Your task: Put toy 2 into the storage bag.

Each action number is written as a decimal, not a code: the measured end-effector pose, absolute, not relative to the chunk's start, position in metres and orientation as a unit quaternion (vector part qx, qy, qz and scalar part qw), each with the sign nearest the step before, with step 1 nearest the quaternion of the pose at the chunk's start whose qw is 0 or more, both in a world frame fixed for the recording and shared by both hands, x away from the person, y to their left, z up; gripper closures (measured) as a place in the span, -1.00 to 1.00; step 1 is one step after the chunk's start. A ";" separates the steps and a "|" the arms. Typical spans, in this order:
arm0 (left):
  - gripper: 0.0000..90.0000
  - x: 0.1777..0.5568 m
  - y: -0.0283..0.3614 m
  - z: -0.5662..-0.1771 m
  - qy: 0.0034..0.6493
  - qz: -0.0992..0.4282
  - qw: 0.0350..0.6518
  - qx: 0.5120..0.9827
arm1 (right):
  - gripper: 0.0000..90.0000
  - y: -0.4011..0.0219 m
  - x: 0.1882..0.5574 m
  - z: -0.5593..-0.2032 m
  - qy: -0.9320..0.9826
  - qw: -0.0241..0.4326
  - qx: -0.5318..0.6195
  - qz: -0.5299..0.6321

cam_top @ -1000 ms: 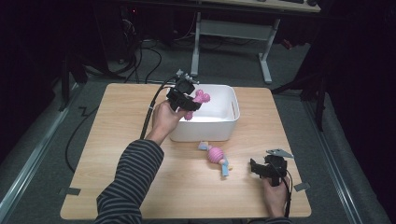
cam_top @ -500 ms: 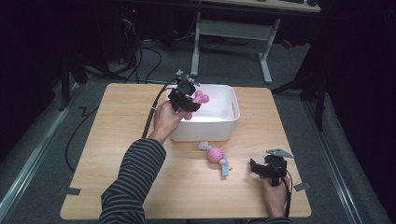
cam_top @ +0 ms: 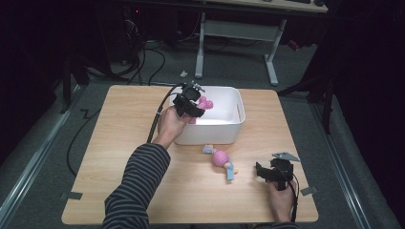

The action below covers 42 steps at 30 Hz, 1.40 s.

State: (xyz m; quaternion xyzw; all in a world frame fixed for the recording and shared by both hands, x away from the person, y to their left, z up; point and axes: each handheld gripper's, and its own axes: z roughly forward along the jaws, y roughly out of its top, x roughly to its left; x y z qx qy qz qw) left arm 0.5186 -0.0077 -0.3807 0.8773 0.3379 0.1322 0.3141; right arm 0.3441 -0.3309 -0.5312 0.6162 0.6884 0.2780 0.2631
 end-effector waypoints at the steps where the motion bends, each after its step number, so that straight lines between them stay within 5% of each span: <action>1: 0.30 0.518 -0.008 -0.381 0.338 0.132 0.314 0.877 | -0.68 -0.331 0.344 -0.531 0.688 0.263 0.616 0.278; 14: 0.27 0.522 -0.011 -0.389 0.346 0.111 0.299 0.882 | -0.68 -0.331 0.344 -0.531 0.688 0.263 0.616 0.278; 29: -0.15 0.505 0.002 -0.370 0.337 0.122 0.333 0.872 | -0.67 -0.331 0.344 -0.531 0.689 0.263 0.616 0.277; 42: -0.31 0.481 0.042 -0.352 0.346 0.142 0.374 0.849 | -0.67 -0.331 0.344 -0.531 0.689 0.263 0.616 0.278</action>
